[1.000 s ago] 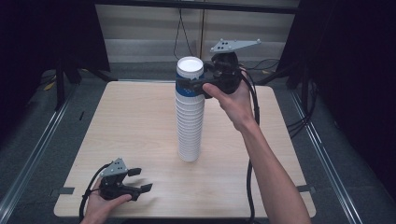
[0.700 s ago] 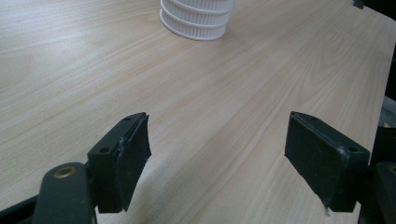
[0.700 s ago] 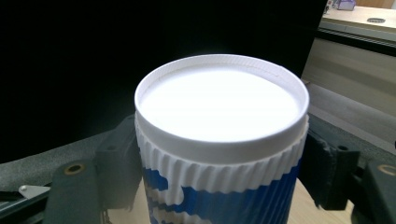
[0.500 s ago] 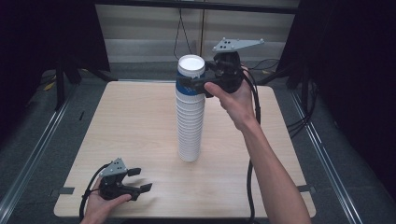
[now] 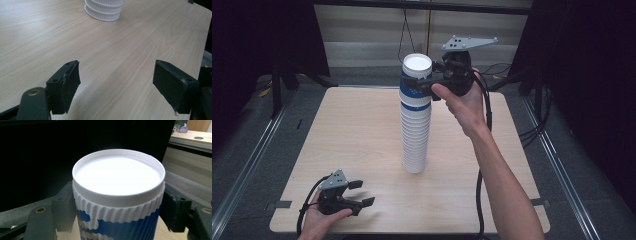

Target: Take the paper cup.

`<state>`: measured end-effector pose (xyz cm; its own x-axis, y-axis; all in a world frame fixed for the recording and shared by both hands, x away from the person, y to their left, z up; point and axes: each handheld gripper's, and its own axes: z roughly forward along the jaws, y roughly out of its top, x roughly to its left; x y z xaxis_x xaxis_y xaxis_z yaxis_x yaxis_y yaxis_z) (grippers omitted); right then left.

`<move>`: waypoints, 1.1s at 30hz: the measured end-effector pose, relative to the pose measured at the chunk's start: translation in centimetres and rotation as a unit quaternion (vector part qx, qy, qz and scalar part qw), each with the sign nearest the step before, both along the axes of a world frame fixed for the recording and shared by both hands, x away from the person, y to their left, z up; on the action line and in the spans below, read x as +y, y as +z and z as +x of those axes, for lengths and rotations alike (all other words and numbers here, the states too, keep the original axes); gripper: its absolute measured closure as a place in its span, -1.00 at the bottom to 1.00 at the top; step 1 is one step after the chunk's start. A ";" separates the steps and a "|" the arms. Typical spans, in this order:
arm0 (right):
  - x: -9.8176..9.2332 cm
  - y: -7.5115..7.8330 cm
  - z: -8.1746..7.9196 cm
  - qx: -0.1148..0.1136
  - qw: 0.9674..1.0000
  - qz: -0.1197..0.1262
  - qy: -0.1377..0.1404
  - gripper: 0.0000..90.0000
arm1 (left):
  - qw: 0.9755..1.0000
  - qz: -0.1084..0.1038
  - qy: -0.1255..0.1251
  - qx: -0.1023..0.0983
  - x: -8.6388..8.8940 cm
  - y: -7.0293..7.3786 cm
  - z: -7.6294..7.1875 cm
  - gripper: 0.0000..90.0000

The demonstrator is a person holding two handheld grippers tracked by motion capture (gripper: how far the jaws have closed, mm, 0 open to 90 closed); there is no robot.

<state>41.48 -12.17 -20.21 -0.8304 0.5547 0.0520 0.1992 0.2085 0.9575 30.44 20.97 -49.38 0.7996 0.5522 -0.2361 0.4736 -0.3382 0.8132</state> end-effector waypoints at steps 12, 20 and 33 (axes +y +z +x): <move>-0.6 0.9 -0.1 -0.008 1.000 0.018 -0.006 -0.42 | 1.000 0.000 -0.001 0.001 0.0 0.0 0.1 -0.52; -0.7 1.9 -0.4 -0.020 0.999 0.033 -0.009 -0.42 | 1.000 0.001 -0.001 0.002 0.0 0.0 0.0 -0.52; -1.5 2.7 -0.8 -0.032 0.998 0.052 -0.021 -0.41 | 1.000 -0.002 0.000 -0.002 0.0 0.0 0.0 -0.51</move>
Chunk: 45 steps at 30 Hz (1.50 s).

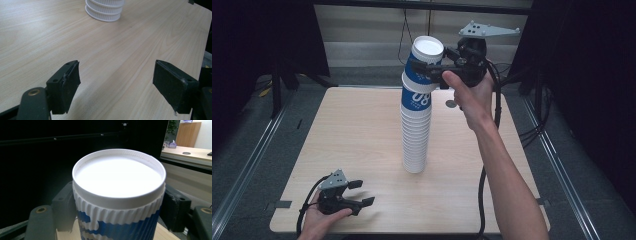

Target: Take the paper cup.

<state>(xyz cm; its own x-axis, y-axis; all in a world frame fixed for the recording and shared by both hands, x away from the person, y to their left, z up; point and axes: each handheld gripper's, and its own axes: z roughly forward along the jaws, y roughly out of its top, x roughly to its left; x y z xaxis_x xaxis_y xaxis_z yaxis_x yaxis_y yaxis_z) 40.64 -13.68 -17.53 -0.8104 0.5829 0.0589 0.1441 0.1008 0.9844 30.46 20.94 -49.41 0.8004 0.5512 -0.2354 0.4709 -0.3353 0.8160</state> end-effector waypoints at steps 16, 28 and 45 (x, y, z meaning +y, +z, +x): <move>-1.8 1.2 -0.6 -0.011 0.999 0.026 -0.020 -0.41 | 1.000 -0.009 0.007 0.007 0.0 0.0 0.2 -0.50; -3.9 1.3 -1.1 -0.008 0.999 0.012 -0.044 -0.40 | 0.999 -0.012 0.025 -0.018 0.1 0.6 0.3 -0.37; -7.0 -1.0 -2.1 0.013 0.997 -0.015 -0.073 -0.40 | 0.999 -0.025 -0.008 -0.020 -0.6 1.9 0.2 -0.35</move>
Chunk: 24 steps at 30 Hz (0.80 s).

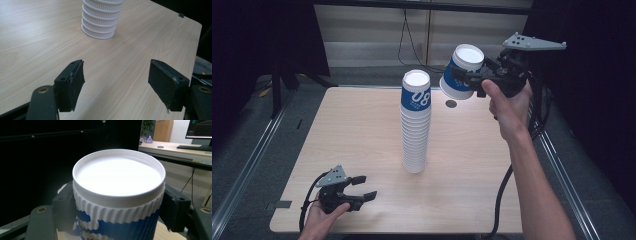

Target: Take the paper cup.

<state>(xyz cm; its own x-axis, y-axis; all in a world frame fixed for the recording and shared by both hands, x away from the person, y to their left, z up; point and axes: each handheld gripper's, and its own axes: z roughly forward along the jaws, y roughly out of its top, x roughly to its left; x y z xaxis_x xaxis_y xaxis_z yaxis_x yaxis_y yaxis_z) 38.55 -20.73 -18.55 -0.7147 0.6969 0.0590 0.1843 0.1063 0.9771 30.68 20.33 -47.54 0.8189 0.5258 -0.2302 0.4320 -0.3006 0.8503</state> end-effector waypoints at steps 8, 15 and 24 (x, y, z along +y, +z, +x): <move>-0.9 -2.2 -0.2 0.019 1.000 -0.003 -0.003 -0.40 | 1.000 0.000 -0.008 -0.004 -0.5 0.3 0.0 -0.42; -1.2 -4.4 -0.9 0.032 0.999 -0.013 -0.002 -0.40 | 1.000 -0.004 -0.015 -0.017 -1.0 0.7 -0.4 -0.48; -1.6 -7.2 -1.9 0.051 0.999 -0.016 0.003 -0.40 | 0.999 -0.023 -0.020 -0.025 -1.5 1.3 -0.1 -0.43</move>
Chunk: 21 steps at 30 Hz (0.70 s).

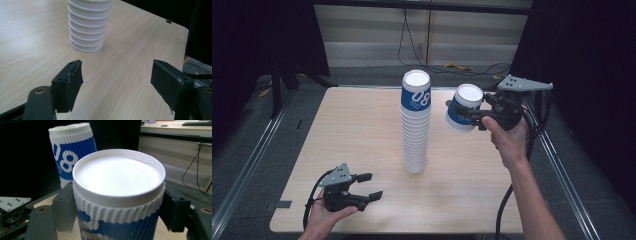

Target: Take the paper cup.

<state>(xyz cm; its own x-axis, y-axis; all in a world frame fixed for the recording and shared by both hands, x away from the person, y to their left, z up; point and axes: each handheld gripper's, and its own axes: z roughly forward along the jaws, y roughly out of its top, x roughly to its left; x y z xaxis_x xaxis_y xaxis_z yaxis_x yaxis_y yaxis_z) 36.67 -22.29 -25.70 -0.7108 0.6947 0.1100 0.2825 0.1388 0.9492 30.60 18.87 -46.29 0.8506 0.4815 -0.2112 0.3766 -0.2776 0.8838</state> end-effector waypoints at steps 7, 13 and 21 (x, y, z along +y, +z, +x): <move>0.2 -1.8 -0.6 0.010 1.000 0.003 0.007 -0.40 | 1.000 -0.017 -0.007 -0.014 -1.1 0.8 0.4 -0.46; 0.7 -3.7 -1.1 0.025 1.000 -0.005 0.015 -0.40 | 1.000 -0.009 -0.017 -0.006 -2.2 1.2 0.5 -0.48; 1.8 -5.4 -2.3 0.033 0.999 -0.009 0.032 -0.40 | 0.999 -0.031 -0.020 0.011 -2.8 1.9 1.0 -0.45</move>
